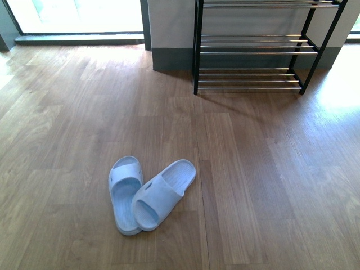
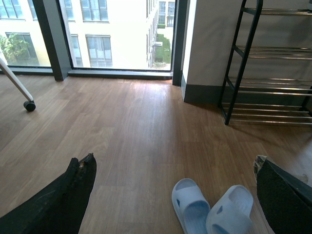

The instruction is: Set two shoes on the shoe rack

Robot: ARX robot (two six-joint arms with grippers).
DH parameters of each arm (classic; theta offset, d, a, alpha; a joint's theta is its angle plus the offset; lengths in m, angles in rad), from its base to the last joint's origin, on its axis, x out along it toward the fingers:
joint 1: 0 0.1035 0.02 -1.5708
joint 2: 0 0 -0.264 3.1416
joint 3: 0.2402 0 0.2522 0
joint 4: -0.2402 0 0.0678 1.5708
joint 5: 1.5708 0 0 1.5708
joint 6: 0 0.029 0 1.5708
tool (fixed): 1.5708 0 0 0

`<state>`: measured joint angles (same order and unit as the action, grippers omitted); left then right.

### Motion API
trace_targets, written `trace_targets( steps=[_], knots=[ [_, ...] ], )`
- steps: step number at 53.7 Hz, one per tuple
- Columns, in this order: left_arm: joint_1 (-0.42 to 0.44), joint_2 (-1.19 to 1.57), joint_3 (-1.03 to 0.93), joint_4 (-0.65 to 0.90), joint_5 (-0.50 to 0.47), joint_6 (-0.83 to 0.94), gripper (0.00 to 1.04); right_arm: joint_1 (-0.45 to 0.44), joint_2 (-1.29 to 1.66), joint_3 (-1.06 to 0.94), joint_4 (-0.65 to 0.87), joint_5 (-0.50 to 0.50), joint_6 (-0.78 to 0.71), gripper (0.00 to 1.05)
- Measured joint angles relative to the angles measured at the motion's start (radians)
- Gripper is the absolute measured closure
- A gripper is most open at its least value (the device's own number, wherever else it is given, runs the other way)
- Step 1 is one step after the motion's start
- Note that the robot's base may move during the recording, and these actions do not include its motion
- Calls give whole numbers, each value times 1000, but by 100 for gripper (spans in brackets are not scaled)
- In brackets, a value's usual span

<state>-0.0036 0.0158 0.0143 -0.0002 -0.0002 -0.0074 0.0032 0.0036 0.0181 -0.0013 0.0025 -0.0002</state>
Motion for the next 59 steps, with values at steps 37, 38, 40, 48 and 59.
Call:
trace_targets(
  steps=[37,38,40,48,59],
  knots=[
    [-21,21,15,-49,-88,-35,9,0,0,0,0,-3,0,9],
    [-45,45,34,-103,-138,-56,9,0,0,0,0,-3,0,9],
    [-73,100,62,-171,-243,-114,9,0,0,0,0,-2,0,9],
    [-102,390,110,-158,-379,-267,9,0,0,0,0,-2,0,9],
    [-134,987,251,174,-399,-294,9,0,0,0,0,-2,0,9]
  ],
)
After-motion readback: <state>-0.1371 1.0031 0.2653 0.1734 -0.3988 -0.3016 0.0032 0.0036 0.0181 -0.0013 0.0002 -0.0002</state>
